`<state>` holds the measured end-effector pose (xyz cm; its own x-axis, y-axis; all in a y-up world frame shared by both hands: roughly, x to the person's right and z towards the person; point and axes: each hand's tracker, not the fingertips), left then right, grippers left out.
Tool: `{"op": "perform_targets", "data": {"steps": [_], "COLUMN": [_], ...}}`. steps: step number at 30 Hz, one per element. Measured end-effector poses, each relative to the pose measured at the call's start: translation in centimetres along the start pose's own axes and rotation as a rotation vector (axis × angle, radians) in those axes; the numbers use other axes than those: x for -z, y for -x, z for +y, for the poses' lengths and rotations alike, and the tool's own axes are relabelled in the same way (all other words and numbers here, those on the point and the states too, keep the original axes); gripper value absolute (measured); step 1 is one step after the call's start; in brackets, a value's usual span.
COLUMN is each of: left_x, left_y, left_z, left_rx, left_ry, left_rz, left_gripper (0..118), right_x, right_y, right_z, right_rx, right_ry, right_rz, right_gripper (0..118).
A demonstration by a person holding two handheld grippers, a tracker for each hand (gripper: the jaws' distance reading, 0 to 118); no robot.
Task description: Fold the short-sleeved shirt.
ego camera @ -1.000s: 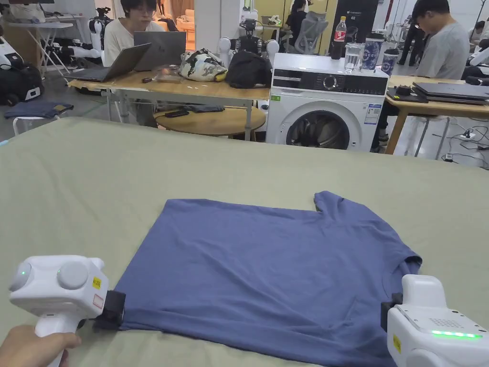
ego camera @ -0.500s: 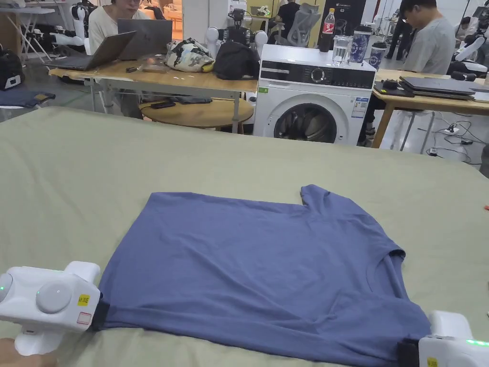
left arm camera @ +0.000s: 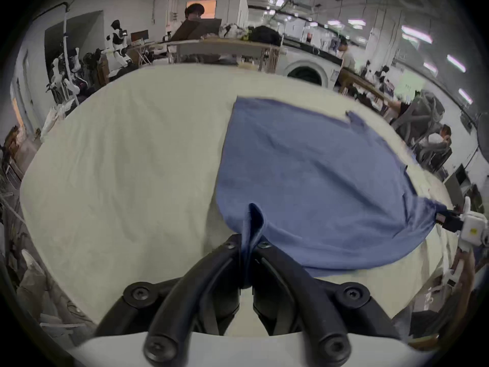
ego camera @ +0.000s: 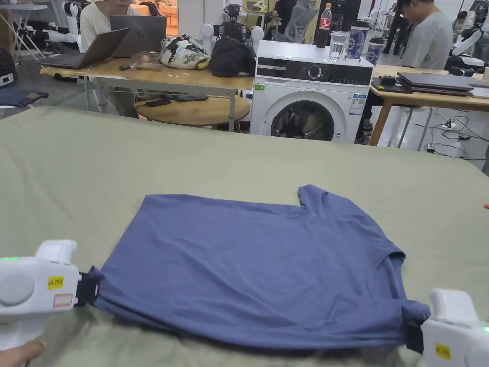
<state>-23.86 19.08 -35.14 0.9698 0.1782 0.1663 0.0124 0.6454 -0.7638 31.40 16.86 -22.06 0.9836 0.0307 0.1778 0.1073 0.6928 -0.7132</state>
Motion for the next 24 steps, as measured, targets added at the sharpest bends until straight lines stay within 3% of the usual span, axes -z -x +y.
{"op": "perform_targets", "data": {"steps": [6, 12, 21, 24], "left_x": [2.8, 10.3, 17.5, 18.5], "left_y": [-1.1, -0.7, 0.5, -0.2], "left_z": [8.1, 14.1, 16.1, 16.4], "left_rx": [0.008, -0.041, -0.095, -0.068], "left_ry": [-0.029, 0.064, 0.16, 0.164], "left_rz": [-0.006, 0.003, 0.016, 0.035], "left_gripper": [1, 1, 1, 1], "right_x": [3.3, 10.8, 20.3, 21.2], "right_y": [-0.7, -1.5, -2.9, -2.2], "right_z": [8.2, 13.6, 15.3, 15.0], "right_rx": [0.016, 0.057, 0.142, 0.106], "right_ry": [-0.045, 0.011, 0.147, 0.139], "right_rz": [-0.013, -0.01, 0.016, 0.003], "right_gripper": [4, 4, 4, 6]}}
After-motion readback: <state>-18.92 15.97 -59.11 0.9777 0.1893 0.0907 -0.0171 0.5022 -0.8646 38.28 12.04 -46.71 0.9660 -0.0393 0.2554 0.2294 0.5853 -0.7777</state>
